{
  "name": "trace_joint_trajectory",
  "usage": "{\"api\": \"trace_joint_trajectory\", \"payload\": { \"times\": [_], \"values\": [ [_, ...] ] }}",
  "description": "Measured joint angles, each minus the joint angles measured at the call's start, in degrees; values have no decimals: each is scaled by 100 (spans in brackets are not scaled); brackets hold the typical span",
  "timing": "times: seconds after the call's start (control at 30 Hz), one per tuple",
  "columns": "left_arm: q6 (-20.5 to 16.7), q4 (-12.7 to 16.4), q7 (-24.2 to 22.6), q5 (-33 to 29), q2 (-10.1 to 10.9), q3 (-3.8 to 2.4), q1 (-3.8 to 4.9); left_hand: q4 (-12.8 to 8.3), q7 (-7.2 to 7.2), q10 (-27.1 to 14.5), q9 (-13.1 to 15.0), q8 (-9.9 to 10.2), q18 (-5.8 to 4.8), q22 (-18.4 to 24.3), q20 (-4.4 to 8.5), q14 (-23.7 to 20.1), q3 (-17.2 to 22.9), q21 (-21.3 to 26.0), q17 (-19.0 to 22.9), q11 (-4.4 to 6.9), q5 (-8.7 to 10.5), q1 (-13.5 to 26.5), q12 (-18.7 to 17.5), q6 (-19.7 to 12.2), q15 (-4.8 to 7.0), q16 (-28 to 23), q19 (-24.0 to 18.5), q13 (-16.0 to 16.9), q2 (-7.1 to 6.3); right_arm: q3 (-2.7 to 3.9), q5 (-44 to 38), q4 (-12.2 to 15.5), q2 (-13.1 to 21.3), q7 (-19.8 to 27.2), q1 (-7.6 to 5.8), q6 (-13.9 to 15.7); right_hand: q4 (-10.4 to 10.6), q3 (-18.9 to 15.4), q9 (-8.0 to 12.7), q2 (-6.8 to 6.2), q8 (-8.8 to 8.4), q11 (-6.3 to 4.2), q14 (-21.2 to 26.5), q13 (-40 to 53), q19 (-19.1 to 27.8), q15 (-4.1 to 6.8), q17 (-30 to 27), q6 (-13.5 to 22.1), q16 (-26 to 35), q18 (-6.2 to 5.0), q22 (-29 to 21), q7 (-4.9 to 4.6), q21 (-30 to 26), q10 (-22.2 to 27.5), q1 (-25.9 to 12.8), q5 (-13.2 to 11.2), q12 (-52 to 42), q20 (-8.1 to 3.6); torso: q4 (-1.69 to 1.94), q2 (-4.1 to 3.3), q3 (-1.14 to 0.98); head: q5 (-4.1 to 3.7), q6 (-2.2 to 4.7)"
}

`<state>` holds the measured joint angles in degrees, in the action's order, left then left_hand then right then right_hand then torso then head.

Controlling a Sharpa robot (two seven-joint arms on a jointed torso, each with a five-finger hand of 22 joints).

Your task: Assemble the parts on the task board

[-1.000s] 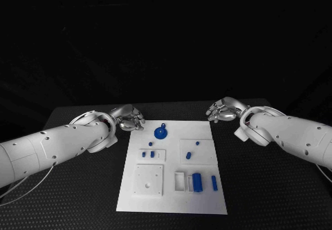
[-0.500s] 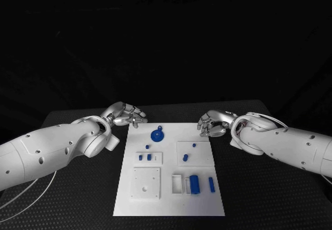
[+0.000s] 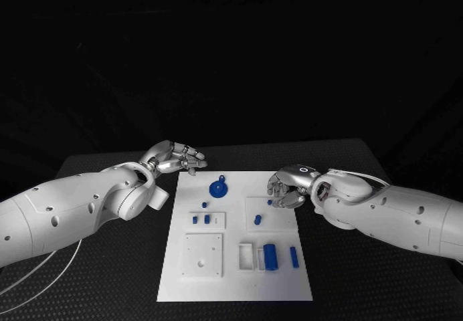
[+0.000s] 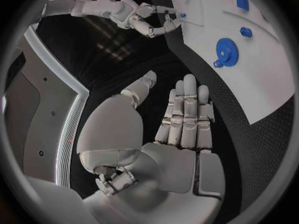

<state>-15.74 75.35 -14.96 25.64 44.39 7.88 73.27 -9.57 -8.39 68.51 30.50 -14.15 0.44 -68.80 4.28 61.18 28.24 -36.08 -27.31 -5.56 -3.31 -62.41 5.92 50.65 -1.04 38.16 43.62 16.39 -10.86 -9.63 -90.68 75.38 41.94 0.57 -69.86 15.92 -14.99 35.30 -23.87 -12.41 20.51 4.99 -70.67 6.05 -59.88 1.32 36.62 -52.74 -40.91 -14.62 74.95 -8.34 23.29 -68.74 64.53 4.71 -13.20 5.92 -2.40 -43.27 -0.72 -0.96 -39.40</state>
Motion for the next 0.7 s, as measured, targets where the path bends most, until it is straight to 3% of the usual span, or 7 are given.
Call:
{"api": "trace_joint_trajectory", "payload": {
  "times": [0.23, 0.33, 0.43, 0.7],
  "values": [
    [4, 2, -36, -84, 0, 0, 0, 15, 0, 9, 0, -23, 0, 0, -21, 0, -15, 0, -19, -8, 0, 0, 0, 0, 0, -23, 21, 0, 0, -3, -336, -30, -91, -199, 62, 118, 136, 303, 18, -161, -1, 35, -25, 20, -10, -13, 94, -4, 60, 0, -1, 5, 0, 35, 94, -150, 195, 9, 8, -5, -4, 15, -13],
    [9, 1, -39, -109, 0, 1, 0, 15, -21, 9, 0, -23, 87, -1, -21, 0, -15, 0, -27, -8, 0, 23, 0, 21, 0, -23, 20, -6, 23, -6, -405, -20, -121, -245, 90, 155, 179, 378, 18, -192, -1, 35, -28, 30, -10, -10, 121, -37, 79, 0, -1, 13, 0, 35, 125, -160, 234, 9, 9, -5, -5, 24, -22],
    [14, -3, -39, -129, 0, 1, 0, 15, -44, -12, -6, -23, 87, -1, -21, 0, -15, 0, -37, -29, 0, 23, 0, -2, 0, -23, 20, -7, 23, -11, -452, 3, -139, -271, 106, 174, 196, 458, 18, -192, -1, 34, -28, 44, -10, -9, 143, -78, 80, 0, -1, -4, 0, 35, 125, -160, 258, 9, 10, -7, -7, 35, -27],
    [18, -5, -32, -169, 0, 1, 0, 24, -81, -12, -23, -23, 87, -1, -21, 17, -24, 25, -59, -29, 0, 23, 0, -40, -17, -41, 20, -18, 23, -18, -532, 2, -182, -299, 155, 181, 347, 751, -32, -123, 81, -22, -54, 108, -51, 13, 240, -244, 79, 4, -3, 94, 71, -144, 193, -159, 262, -32, 4, -8, -6, 47, -55]
  ]
}}
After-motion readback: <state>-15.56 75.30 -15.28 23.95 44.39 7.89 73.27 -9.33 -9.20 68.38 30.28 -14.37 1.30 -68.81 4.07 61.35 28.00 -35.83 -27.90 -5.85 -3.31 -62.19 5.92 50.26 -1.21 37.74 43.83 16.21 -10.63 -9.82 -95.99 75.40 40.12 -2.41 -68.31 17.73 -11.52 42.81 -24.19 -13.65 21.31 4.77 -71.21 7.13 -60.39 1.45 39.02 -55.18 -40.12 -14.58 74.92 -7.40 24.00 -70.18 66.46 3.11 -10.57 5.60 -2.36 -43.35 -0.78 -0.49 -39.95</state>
